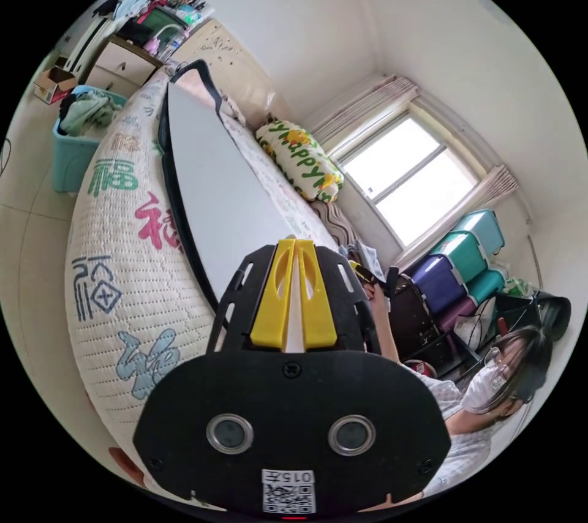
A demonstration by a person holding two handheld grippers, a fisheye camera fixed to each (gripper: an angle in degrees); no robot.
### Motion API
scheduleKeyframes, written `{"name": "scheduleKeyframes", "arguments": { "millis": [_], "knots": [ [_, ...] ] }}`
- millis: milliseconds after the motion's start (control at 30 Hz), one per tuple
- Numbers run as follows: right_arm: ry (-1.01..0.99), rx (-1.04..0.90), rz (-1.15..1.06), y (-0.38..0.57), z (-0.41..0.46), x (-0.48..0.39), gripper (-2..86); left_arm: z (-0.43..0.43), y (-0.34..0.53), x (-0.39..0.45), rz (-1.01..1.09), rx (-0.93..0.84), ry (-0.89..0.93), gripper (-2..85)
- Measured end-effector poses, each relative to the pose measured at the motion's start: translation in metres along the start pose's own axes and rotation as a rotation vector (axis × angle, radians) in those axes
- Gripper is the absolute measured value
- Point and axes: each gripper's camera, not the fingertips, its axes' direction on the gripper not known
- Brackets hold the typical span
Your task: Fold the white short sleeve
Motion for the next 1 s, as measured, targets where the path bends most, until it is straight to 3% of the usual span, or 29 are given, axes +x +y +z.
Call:
{"name": "scheduleKeyframes", "arguments": {
  "millis": [300,500,567,700,900,1000],
  "knots": [
    [0.049,0.128,0.024,-0.003,0.030,-0.015,0.0,0.005,-0.007,-0.011,-0.006,0.100,-0.020,-0.8],
    [0.227,-0.115,0.036,0.008,0.114,-0.006,0.8,0.051,-0.002,-0.051,-0.144,-0.005,-0.152,-0.5],
    [0.296,-0.336,-0.011,0.014,0.144,-0.009,2.0,0.073,0.000,-0.066,-0.258,-0.130,-0.224,0.1],
    [0.299,-0.350,-0.030,0.026,0.135,-0.013,5.7,0.074,0.003,-0.057,-0.260,-0.157,-0.271,3.2],
    [0.300,-0.265,-0.152,0.049,0.067,-0.037,4.7,0.044,0.002,0.021,-0.038,-0.235,-0.491,7.2],
    [0.209,-0.230,-0.265,0.066,0.030,-0.073,4.8,0.038,0.014,0.077,0.131,-0.297,-0.535,7.4]
  ]
}}
